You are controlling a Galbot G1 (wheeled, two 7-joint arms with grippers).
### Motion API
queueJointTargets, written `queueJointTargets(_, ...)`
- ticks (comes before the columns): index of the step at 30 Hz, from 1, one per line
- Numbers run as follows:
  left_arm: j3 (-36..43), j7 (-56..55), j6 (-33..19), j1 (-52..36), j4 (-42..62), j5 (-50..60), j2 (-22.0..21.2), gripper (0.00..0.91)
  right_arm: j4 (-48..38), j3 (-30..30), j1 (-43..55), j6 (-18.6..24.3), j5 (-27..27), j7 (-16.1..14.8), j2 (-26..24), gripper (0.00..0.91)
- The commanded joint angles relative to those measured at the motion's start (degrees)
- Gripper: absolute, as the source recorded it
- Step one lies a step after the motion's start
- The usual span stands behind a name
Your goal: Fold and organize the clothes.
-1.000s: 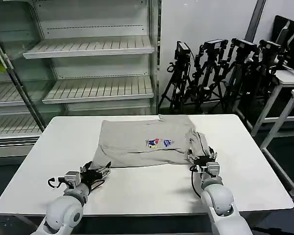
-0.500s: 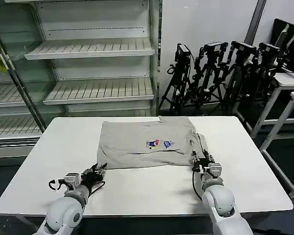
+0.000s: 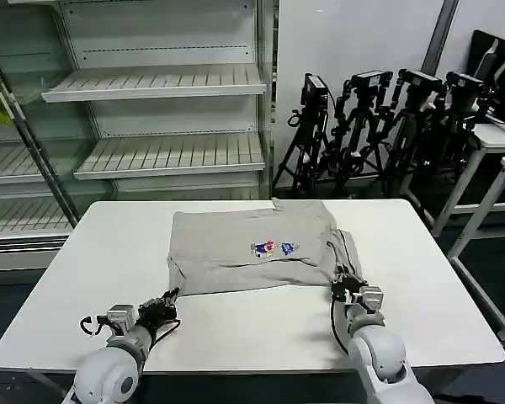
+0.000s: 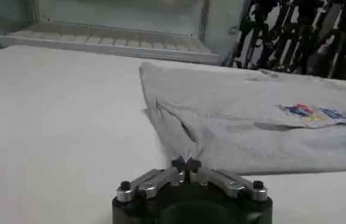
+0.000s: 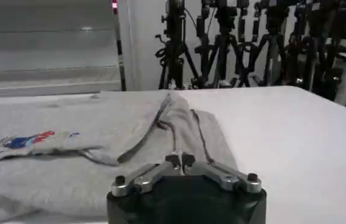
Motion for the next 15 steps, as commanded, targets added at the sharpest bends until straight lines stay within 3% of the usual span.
queueJointTargets(1,-1.32,-0.31,0.05,3.93,-7.04,-0.03,0.82,0.050,10.53,1.11,-9.22,-0.30,0.49,0.54,-0.21,0.000)
queueJointTargets(15,-6.68,-1.04,-0.19,18.16,-17.62,1.51,1.10,0.050,27.60,5.67,-26.98,-0.32,-1.33,0.58,-0.75,0.000)
